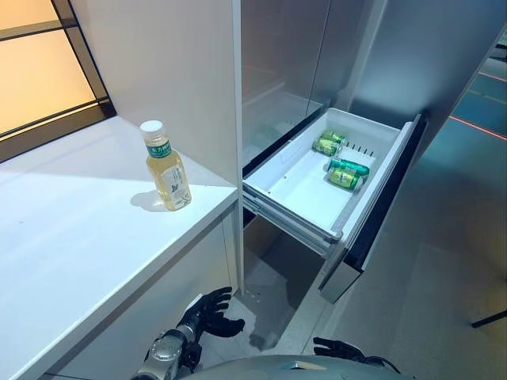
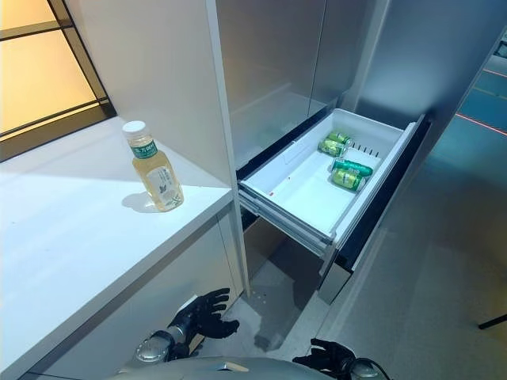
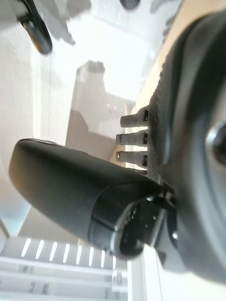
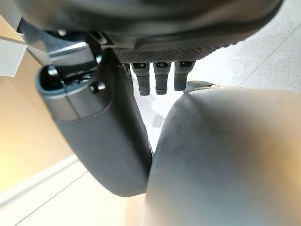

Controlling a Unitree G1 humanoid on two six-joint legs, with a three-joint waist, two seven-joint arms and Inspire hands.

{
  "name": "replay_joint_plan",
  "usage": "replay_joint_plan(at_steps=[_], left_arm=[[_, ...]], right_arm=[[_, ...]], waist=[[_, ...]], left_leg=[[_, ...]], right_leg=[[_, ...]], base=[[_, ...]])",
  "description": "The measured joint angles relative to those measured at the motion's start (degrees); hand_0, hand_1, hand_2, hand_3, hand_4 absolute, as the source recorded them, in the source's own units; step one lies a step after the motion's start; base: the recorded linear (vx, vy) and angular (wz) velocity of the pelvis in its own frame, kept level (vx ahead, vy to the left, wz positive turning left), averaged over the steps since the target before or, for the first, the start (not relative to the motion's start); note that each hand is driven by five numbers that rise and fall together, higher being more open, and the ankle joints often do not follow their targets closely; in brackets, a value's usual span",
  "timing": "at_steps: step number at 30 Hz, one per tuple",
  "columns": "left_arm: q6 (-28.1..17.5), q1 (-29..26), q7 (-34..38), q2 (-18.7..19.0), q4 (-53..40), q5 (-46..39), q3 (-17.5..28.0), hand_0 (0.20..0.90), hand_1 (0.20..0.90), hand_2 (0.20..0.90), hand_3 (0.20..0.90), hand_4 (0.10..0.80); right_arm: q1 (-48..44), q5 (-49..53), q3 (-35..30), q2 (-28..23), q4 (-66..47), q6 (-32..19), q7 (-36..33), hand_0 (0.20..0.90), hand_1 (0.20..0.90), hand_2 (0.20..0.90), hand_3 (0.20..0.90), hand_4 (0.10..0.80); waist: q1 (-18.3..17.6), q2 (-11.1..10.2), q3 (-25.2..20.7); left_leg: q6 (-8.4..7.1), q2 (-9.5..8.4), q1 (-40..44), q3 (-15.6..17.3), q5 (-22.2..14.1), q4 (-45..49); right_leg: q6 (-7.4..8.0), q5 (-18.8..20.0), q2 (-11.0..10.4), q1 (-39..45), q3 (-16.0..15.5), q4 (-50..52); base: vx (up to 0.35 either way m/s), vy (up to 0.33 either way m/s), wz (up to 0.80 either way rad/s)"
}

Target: Put drinks into fridge and close the fridge

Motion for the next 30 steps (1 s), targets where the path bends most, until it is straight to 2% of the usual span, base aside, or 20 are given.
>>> replay_joint_plan(at_steps=[3,11,14,19,23,30], left_arm=[[-0.22,-0.28,-0.16,0.84,-1.37,0.91,-0.26,0.9,0.9,0.9,0.9,0.8],[-0.6,-0.65,-1.66,2.76,-6.6,3.77,-5.18,0.9,0.9,0.9,0.9,0.8],[-2.43,-0.99,-1.29,2.85,-8.3,5.8,-6.52,0.9,0.9,0.9,0.9,0.8],[-3.47,-2.28,4.25,4.61,-14.1,11.74,-8.21,0.9,0.9,0.9,0.9,0.8],[-4.4,-4.86,9.87,6.11,-16.83,21.37,-9.6,0.9,0.9,0.9,0.9,0.8],[-6.87,-6.58,12.28,9.54,-23.44,28.88,-12.74,0.9,0.9,0.9,0.9,0.8]], right_arm=[[-0.01,-0.06,0.03,-0.09,-0.36,0.32,0.17,0.9,0.9,0.9,0.9,0.8],[-0.6,-1.21,2.16,-0.85,-1.61,0.93,0.34,0.9,0.9,0.9,0.9,0.8],[-0.81,-1.83,2.22,-0.97,-2.26,1.45,0.34,0.9,0.9,0.9,0.9,0.8],[-0.89,-1.91,2.45,-1.09,-3.31,2.15,0.31,0.9,0.9,0.9,0.9,0.8],[-1.07,-1.96,3.64,-1.22,-3.38,2.17,0.1,0.9,0.9,0.9,0.9,0.8],[-1.22,-2.34,4.38,-1.34,-3.66,2.17,-0.05,0.9,0.9,0.9,0.9,0.8]], waist=[[0.0,0.11,0.12],[-0.13,0.75,0.88],[-0.13,0.81,1.21],[-0.13,0.75,1.88],[-0.14,0.76,1.88],[-0.32,0.82,1.87]], left_leg=[[0.0,-0.01,0.0,0.02,0.0,0.0],[0.0,-0.02,0.01,0.04,0.0,-0.02],[0.0,-0.02,0.01,0.03,0.0,-0.01],[-0.02,-0.03,0.01,-0.1,0.02,0.02],[-0.03,-0.03,0.07,-0.43,0.02,0.04],[-0.03,-0.04,0.2,-0.49,0.02,0.0]], right_leg=[[0.0,0.0,-0.01,-0.01,-0.01,0.0],[0.01,0.0,-0.03,-0.02,-0.02,-0.01],[0.01,0.0,-0.03,-0.02,-0.03,-0.01],[0.01,0.01,-0.03,0.07,-0.11,0.0],[0.02,0.01,-0.02,0.34,-0.37,-0.01],[0.02,0.01,-0.03,0.64,-0.44,-0.01]], base=[[0.0,0.0,0.0],[0.0,0.0,0.0],[0.0,0.0,0.0],[0.0,0.0,0.0],[-0.004,0.005,0.04],[0.0,0.0,0.0]])
